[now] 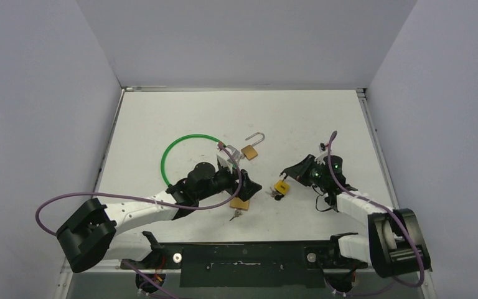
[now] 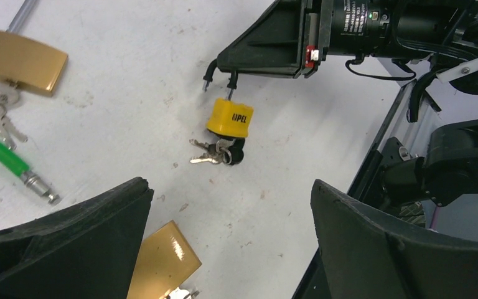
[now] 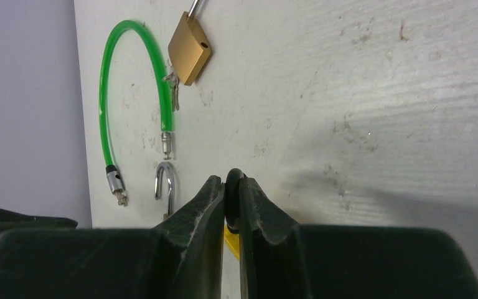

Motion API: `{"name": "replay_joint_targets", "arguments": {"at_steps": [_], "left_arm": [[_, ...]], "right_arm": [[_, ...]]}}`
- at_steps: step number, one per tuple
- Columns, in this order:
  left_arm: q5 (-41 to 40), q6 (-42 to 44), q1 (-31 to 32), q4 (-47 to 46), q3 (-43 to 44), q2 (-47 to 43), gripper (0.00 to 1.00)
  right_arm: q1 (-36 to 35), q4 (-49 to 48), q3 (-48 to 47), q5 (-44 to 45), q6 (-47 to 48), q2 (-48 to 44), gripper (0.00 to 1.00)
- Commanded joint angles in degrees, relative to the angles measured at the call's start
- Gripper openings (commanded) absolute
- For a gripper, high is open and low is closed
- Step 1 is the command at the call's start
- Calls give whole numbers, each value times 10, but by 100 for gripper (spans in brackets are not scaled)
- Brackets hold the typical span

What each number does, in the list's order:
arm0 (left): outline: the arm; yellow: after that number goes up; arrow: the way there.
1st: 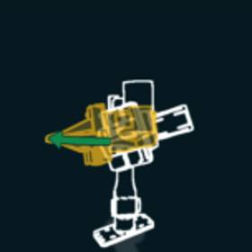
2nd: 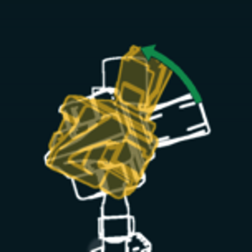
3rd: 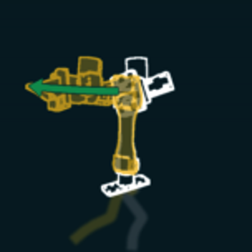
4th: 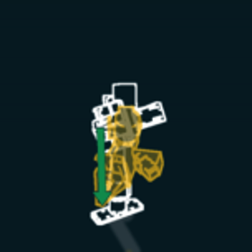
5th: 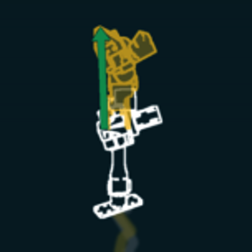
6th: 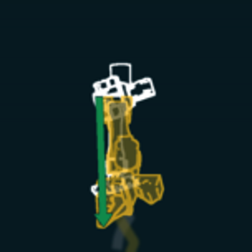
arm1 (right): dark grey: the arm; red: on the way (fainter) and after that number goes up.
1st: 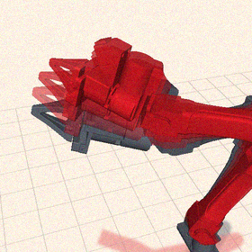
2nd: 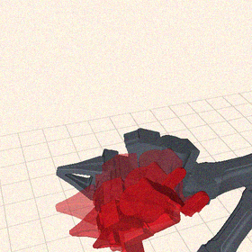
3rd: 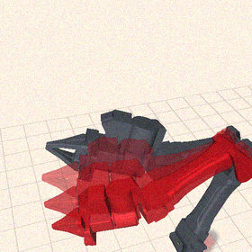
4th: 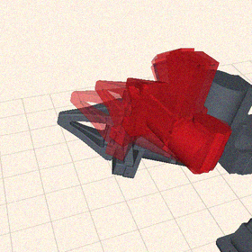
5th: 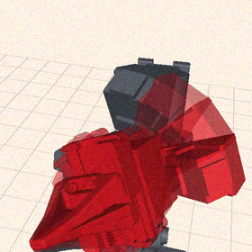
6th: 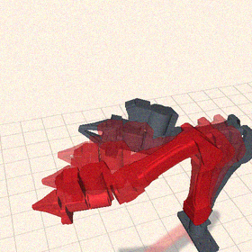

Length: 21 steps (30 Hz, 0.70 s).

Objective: Unlock with the key

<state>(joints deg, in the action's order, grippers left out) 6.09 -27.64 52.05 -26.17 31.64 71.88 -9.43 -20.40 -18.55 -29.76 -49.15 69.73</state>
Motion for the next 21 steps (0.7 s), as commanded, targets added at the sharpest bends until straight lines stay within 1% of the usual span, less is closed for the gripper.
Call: {"name": "replay_joint_targets", "arguments": {"at_steps": [1, 3, 5, 8, 10, 12, 14, 16, 18, 21], "left_arm": [[-44, -38, -9, 66, 28, -23, 97], [-50, -40, -13, 106, 51, -25, 97], [-56, -36, -17, 137, 63, -27, 97], [-80, -39, -20, 170, 72, -34, 97], [-96, -43, -21, 189, 76, -39, 97], [-119, -50, -22, 211, 84, -44, 97], [-138, -55, -23, 241, 95, -47, 97], [-162, -58, -23, 271, 111, -53, 97], [-183, -58, -23, 305, 126, -59, 97], [-231, -59, -23, 348, 146, -75, 97]], "right_arm": [[18, -194, -31, -35, -11, 97, 0], [27, -249, -38, -52, -21, 146, 1], [35, -285, -49, -64, -25, 198, 5], [40, -313, -70, -71, -29, 242, 13], [40, -320, -76, -67, -27, 256, 25], [40, -310, -84, -59, -22, 256, 40], [40, -275, -89, -39, -6, 239, 58], [39, -222, -94, -7, 19, 205, 70], [39, -158, -102, 31, 47, 162, 76], [39, -49, -115, 100, 89, 77, 83]]}}
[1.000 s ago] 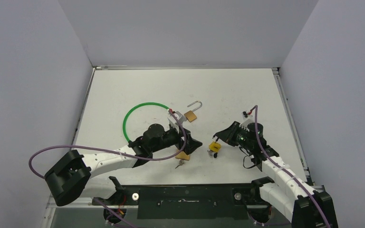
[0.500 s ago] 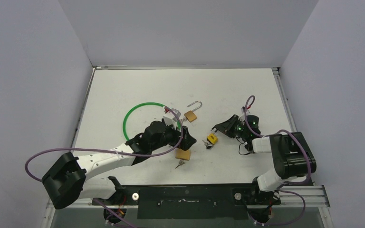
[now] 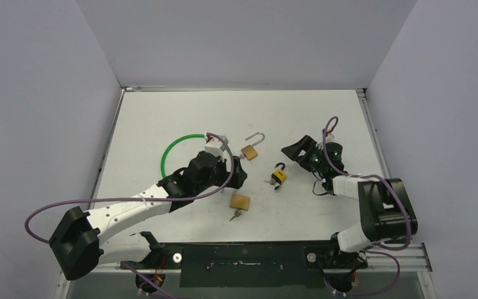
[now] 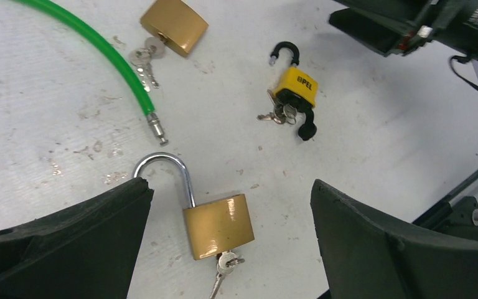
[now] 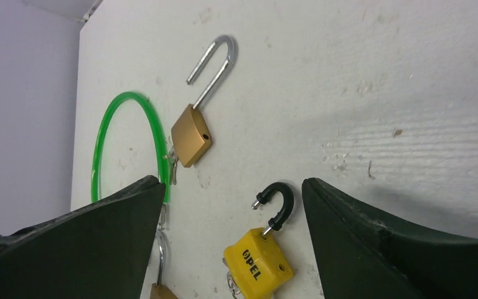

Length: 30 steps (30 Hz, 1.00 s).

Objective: Unlock with the key

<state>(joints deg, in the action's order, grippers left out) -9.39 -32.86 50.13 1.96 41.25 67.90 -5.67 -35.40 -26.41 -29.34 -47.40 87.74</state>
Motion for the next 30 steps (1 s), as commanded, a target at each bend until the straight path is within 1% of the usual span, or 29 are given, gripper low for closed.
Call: {"name": "replay_joint_targets", "arguments": {"at_steps": [1, 4, 5, 9, 13, 16, 22, 27, 30], "left_arm": [[-93, -7, -3, 81, 55, -42, 97], [-144, -5, -1, 119, 70, -71, 97], [-162, -3, 1, 130, 73, -85, 97], [-232, 11, 3, 169, 79, -149, 97], [-284, 44, 3, 197, 84, -222, 97], [-335, 65, 4, 237, 109, -271, 97], [-388, 88, 4, 307, 160, -364, 97], [-427, 118, 2, 337, 186, -432, 97], [-429, 137, 2, 341, 200, -461, 97]], "right_arm": [[1, 138, -40, 119, 82, -130, 86], [0, 243, -52, 191, 105, -213, 98], [-1, 293, -56, 214, 113, -240, 100], [-6, 443, -83, 304, 139, -344, 100], [-7, 538, -105, 356, 145, -441, 100], [-7, 602, -135, 403, 152, -502, 100], [-7, 691, -207, 516, 159, -581, 100], [-7, 699, -231, 548, 167, -613, 100], [-7, 710, -247, 563, 168, -612, 100]]}}
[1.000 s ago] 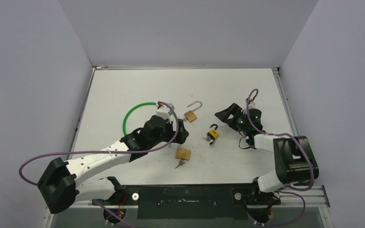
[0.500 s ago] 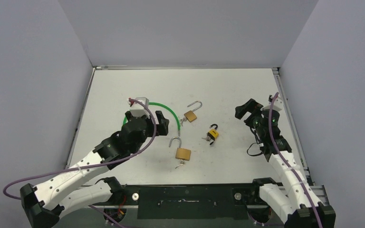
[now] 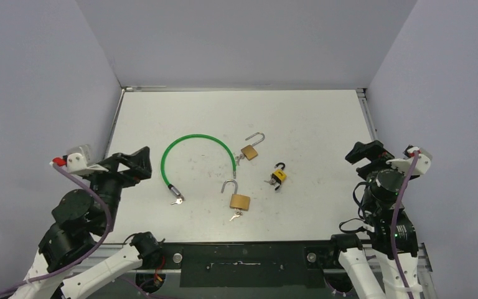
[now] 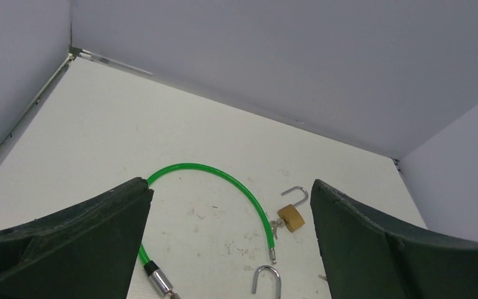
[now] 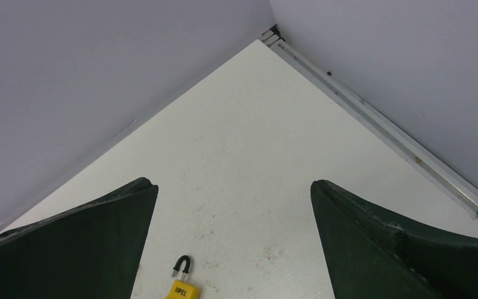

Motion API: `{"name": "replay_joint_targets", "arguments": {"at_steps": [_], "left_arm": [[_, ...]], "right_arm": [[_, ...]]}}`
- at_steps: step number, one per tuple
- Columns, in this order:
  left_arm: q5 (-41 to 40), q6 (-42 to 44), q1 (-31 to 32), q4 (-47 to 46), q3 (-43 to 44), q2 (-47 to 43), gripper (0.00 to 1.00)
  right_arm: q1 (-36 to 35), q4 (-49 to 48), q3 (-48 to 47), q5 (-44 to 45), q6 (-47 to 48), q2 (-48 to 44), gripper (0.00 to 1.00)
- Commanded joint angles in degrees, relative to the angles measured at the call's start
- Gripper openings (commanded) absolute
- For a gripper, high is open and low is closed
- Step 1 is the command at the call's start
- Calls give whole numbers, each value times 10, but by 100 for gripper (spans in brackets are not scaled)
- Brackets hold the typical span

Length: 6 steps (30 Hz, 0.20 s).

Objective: Unlock with the key

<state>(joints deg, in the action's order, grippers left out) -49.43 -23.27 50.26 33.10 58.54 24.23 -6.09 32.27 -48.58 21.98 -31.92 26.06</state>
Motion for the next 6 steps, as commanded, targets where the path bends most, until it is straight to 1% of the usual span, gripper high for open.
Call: {"name": "replay_joint_targets", "arguments": {"at_steps": [1, 3, 6], "left_arm": [[-29, 46, 0, 30, 30, -30, 97], [-43, 48, -2, 34, 33, -37, 97], [-74, 27, -2, 58, 46, -26, 97]], "right_arm": [[-3, 36, -31, 53, 14, 7, 100], [-3, 38, -37, 53, 13, 8, 100], [-3, 35, -39, 52, 11, 9, 100]]}}
